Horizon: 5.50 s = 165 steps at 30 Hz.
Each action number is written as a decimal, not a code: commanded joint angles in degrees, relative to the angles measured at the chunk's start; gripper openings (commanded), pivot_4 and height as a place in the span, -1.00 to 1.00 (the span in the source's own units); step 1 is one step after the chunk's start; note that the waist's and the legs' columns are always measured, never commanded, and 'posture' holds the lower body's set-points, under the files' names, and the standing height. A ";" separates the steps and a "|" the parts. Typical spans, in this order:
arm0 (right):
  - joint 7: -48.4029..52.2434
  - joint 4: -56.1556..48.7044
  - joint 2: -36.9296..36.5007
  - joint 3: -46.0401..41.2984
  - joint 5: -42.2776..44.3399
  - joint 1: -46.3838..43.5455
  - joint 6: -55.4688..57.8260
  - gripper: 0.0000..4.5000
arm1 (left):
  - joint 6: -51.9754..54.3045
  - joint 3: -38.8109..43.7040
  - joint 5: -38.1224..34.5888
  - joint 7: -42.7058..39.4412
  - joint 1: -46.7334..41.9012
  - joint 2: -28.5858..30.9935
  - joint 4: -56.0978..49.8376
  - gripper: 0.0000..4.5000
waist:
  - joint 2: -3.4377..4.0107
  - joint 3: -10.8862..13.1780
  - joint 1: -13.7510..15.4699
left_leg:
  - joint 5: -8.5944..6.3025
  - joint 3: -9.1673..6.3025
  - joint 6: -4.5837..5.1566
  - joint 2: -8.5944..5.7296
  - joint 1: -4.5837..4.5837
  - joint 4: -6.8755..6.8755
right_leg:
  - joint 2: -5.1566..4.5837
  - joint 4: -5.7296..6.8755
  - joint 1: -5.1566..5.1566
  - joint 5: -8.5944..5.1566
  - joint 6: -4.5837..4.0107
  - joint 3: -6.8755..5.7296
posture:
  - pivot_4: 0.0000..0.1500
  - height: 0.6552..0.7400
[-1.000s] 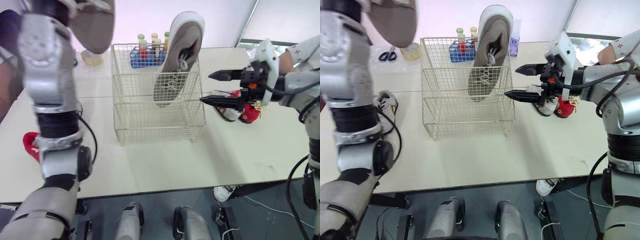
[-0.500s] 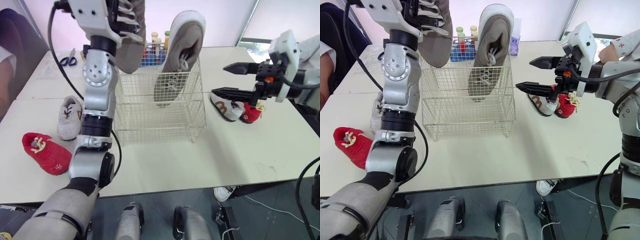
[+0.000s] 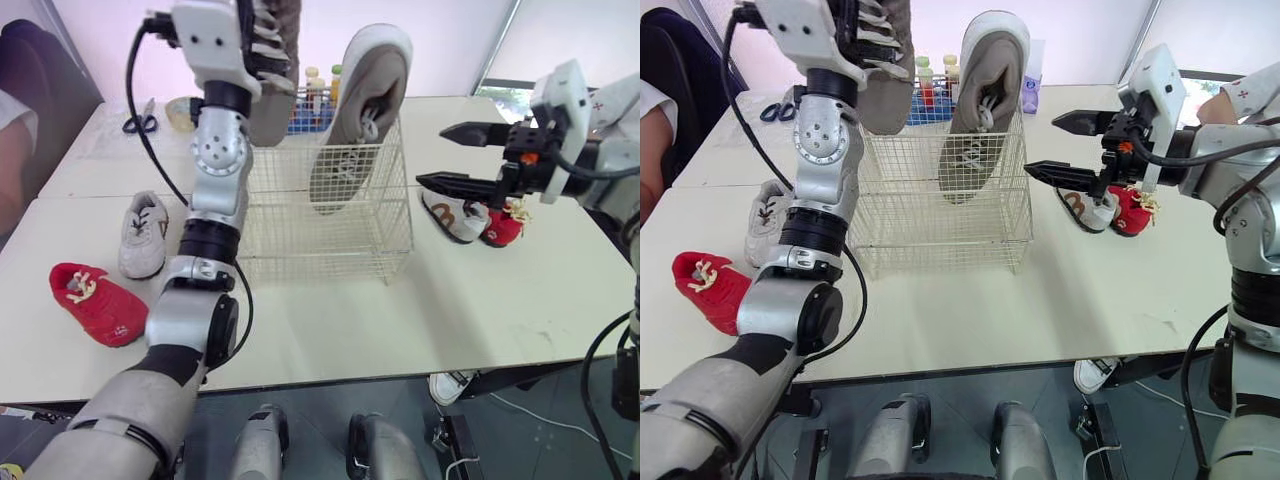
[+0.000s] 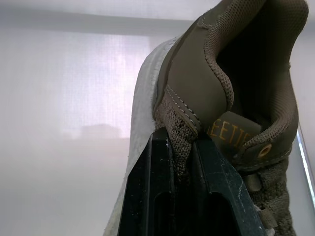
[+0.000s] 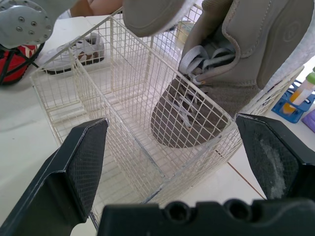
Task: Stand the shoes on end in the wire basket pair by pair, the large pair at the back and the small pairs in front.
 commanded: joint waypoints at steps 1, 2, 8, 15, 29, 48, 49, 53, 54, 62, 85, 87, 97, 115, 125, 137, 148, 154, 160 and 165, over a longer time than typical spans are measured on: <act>-0.62 -1.05 0.34 -1.64 0.88 -0.94 -0.86 1.00 | -3.34 -0.87 1.05 -0.25 -4.03 -0.15 -0.10 -0.99 | 0.00 0.00 0.00 | 0.00 0.00 0.00 0.00 -0.05 -0.03 | 0.00 0.00 -0.06 0.02 0.03 0.00 | 1.00 1.00; -0.75 -1.16 0.41 -1.73 0.97 -0.84 -0.82 1.00 | -3.45 -0.93 0.96 -0.24 -4.13 -0.37 0.20 -0.99 | 0.00 0.00 0.01 | 0.00 0.00 0.00 0.00 -0.08 -0.05 | 0.01 0.01 -0.10 0.03 0.05 0.00 | 1.00 1.00; -1.49 -1.59 0.89 -1.89 1.11 -0.57 -0.71 1.00 | -2.80 -0.67 0.72 0.13 -1.86 -1.50 2.12 -0.99 | 0.00 0.00 0.07 | 0.00 0.01 0.01 0.00 -0.10 -0.07 | 0.01 0.00 -0.10 0.05 0.12 -0.01 | 1.00 1.00; -1.80 -1.38 2.16 -1.63 0.77 0.06 -1.77 1.00 | -0.28 -0.12 -0.53 -0.48 2.84 -2.30 0.55 -0.99 | 0.01 0.00 0.07 | 0.01 -0.01 0.01 0.00 -0.04 0.02 | 0.00 0.03 -0.03 0.06 0.09 -0.01 | 1.00 1.00; -0.53 2.69 4.85 1.38 -0.84 -2.67 -5.24 1.00 | 16.35 -0.40 -3.97 -1.80 15.08 -3.62 -23.35 0.91 | 0.01 0.00 0.02 | 0.02 -0.01 0.03 0.00 -0.02 0.06 | 0.00 0.07 0.00 0.08 0.08 0.00 | 1.00 1.00; -0.06 4.76 6.01 1.65 -1.74 -2.43 -6.52 1.00 | 50.35 1.27 -10.43 -6.02 30.86 2.85 -62.08 0.91 | 0.02 0.00 -0.20 | 0.02 -0.02 0.02 0.02 0.01 0.03 | 0.02 0.11 -0.01 0.09 0.08 0.00 | 1.00 1.00; -0.32 5.08 6.12 1.66 -1.96 -2.52 -6.62 1.00 | 52.52 1.61 -11.46 -7.32 31.71 4.55 -64.26 0.91 | 0.02 0.00 -0.20 | 0.02 -0.02 0.02 0.02 0.02 0.03 | 0.02 0.12 -0.01 0.08 0.07 0.00 | 1.00 1.00; -3.02 7.41 7.31 -0.24 -2.49 -3.40 -7.27 1.00 | 60.12 5.27 -16.35 -10.33 32.93 10.05 -70.49 0.96 | 0.04 0.00 -0.15 | 0.02 -0.04 0.01 0.03 0.04 0.04 | 0.03 0.12 -0.01 0.07 0.00 0.00 | 1.00 1.00; -4.55 8.38 8.04 -1.38 -2.46 -3.87 -7.92 1.00 | 61.94 6.58 -17.80 -11.31 33.10 11.68 -71.87 0.96 | 0.04 0.00 -0.17 | 0.02 -0.03 0.01 0.03 0.04 0.04 | 0.02 0.11 -0.01 0.05 -0.03 0.00 | 1.00 1.00; -19.73 8.47 14.51 -12.54 -3.29 3.17 -15.59 1.00 | 76.05 12.73 -29.21 -12.79 44.39 15.80 -85.03 0.96 | 0.04 -0.02 0.11 | 0.03 -0.03 0.00 0.02 0.06 -0.04 | 0.03 0.05 0.05 0.08 0.06 0.01 | 1.00 1.00; -26.65 19.08 22.49 -11.67 -9.75 23.31 -27.10 1.00 | 80.16 9.73 -41.58 -4.91 61.14 9.83 -96.13 0.96 | 0.22 -0.09 -2.04 | -0.03 -0.12 -0.09 0.01 0.92 -0.09 | 0.12 -0.12 0.61 0.01 -0.29 0.09 | 1.00 1.00; -26.25 21.24 23.09 -11.06 -10.03 22.42 -27.91 1.00 | 80.06 9.64 -41.67 -4.71 61.32 10.56 -95.93 0.96 | 0.22 -0.09 -2.02 | 0.00 -0.12 -0.04 0.01 0.89 -0.12 | 0.12 -0.14 0.59 0.01 -0.29 0.09 | 1.00 1.00; -26.58 39.97 24.83 -9.80 -13.58 14.11 -36.71 1.00 | 78.99 9.55 -41.73 -3.93 61.16 12.77 -94.95 0.96 | 0.22 -0.08 -2.12 | -0.05 -0.11 -0.13 0.00 0.86 -0.16 | 0.12 -0.27 0.57 0.01 -0.29 0.09 | 1.00 1.00; -26.69 70.13 26.40 -8.25 -20.08 0.53 -54.08 -0.88 | 78.84 10.00 -42.16 -2.17 60.15 14.97 -94.18 1.00 | 0.22 -0.08 -3.08 | 0.03 -0.12 0.00 -0.02 0.87 -0.21 | 0.12 -0.32 0.60 0.02 -0.29 0.10 | 1.00 1.00; -30.24 46.16 21.83 -13.11 -14.47 -7.34 -51.12 -0.88 | 82.27 24.45 -67.45 -8.62 55.40 29.70 -84.94 1.00 | 0.75 0.26 -3.12 | 0.04 -0.07 0.03 -0.02 0.70 -0.36 | 0.12 -0.22 0.24 0.02 -0.28 0.15 | 1.00 1.00; -13.56 32.79 20.83 -5.22 -10.14 -28.19 -50.56 -0.88 | 78.06 28.08 -97.22 -7.07 36.49 37.95 -59.69 1.00 | 0.78 0.31 -3.35 | 0.03 0.09 0.01 -0.02 0.55 -0.53 | 0.12 -0.27 0.01 0.02 -0.26 0.25 | 1.00 1.00; 4.69 18.73 26.62 5.86 -5.42 -24.46 -45.51 -0.88 | 78.50 24.78 -100.96 -11.56 27.22 41.09 -50.54 1.00 | 0.69 0.29 -2.62 | 0.08 0.10 -0.07 -0.02 0.61 -0.68 | 0.16 -0.29 0.06 0.07 -0.34 0.26 | 1.00 1.00; 5.56 17.43 28.19 6.62 -5.59 -23.28 -44.70 -0.88 | 79.11 23.84 -103.66 -11.34 28.59 41.32 -53.34 1.00 | 0.67 0.30 -2.92 | 0.07 0.16 -0.08 -0.04 0.61 -0.64 | 0.09 -0.27 0.04 0.09 -0.34 0.27 | 1.00 1.00; 5.10 18.12 28.77 6.29 -5.81 -23.06 -43.74 -0.88 | 80.43 23.80 -103.87 -13.64 30.31 43.17 -54.54 1.00 | 0.67 0.30 -3.08 | 0.10 0.16 -0.12 -0.02 0.68 -0.76 | 0.13 -0.21 -0.01 0.09 -0.34 0.27 | 1.00 1.00; 4.39 18.61 29.41 5.63 -6.01 -23.45 -43.74 -0.88 | 80.16 24.17 -103.85 -15.35 31.64 43.58 -55.45 1.00 | 0.67 0.30 -2.99 | 0.13 0.16 -0.18 -0.02 0.70 -0.84 | 0.13 -0.21 -0.03 0.09 -0.35 0.28 | 1.00 1.00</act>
